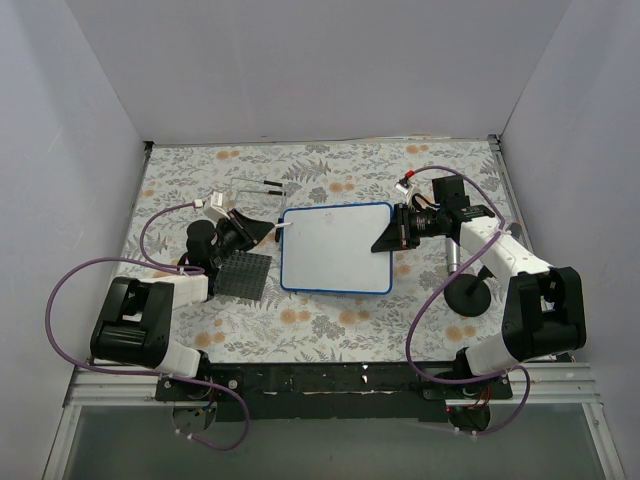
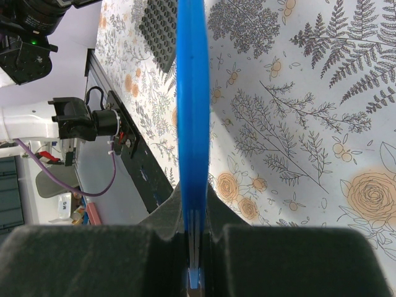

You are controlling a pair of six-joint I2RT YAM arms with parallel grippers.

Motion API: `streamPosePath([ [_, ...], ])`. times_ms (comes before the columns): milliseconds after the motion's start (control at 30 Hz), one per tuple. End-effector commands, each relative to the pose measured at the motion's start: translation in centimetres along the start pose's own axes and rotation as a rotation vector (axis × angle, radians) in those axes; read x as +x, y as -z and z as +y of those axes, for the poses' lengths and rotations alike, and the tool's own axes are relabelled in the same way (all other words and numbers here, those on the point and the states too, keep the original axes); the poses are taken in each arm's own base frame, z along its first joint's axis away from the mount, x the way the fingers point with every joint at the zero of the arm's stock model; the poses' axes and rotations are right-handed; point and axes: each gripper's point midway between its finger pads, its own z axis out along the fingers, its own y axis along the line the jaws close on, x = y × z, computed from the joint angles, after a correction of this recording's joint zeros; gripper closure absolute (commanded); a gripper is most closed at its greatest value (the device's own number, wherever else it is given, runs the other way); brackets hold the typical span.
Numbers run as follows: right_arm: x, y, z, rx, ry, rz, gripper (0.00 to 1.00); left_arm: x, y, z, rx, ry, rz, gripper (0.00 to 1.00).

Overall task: Write a sentence on the whiteboard
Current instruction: Write with the whiteboard marker without the cap on the whiteboard.

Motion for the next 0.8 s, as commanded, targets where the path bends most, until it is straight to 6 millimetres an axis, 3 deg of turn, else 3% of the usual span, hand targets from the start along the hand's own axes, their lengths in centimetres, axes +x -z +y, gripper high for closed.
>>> streamPosePath([
  [0,0.1,-0.2,-1.2,0.045,0.042,0.001,0.99,-1.2,-0.3,-0.6,0.015,-0.041,-0.020,1.00],
  [767,0.1,-0.2,-1.1,0.040,0.044,0.000,0.99,0.6,1.2,-0.4,-0.001,-0.018,0.028,1.00],
])
